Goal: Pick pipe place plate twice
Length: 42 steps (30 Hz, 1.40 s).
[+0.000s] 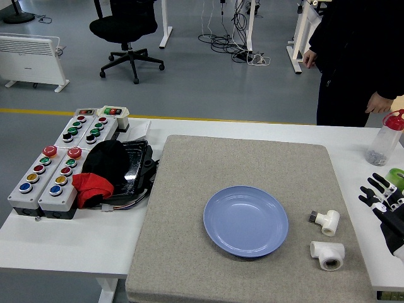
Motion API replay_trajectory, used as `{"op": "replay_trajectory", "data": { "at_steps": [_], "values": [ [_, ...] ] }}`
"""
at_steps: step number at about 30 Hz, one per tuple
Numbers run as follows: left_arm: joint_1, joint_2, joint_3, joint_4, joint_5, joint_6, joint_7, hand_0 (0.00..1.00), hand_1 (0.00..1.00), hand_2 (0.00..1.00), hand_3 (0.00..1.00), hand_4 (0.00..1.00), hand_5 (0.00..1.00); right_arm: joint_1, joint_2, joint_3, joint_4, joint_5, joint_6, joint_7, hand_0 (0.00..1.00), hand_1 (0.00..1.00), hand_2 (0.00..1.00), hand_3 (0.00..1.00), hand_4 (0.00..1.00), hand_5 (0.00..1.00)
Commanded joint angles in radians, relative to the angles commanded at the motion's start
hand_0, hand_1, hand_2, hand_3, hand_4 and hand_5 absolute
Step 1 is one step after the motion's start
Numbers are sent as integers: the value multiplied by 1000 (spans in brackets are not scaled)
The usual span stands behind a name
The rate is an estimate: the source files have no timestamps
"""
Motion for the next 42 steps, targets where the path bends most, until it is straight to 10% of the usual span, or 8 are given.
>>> {"op": "replay_trajectory", "data": {
  "at_steps": [21, 42],
  "values": [
    [-1, 0, -2, 0, 1, -1, 1, 721, 747, 704, 649, 399, 998, -12, -17, 11, 15, -93, 56, -12, 885, 829, 933, 827, 654, 270],
    [7, -1, -7, 0, 15, -3, 2, 720, 747, 704, 649, 398, 998, -109, -108, -74, 172, -921, 157, -110, 998, 935, 998, 941, 789, 322]
  ]
}}
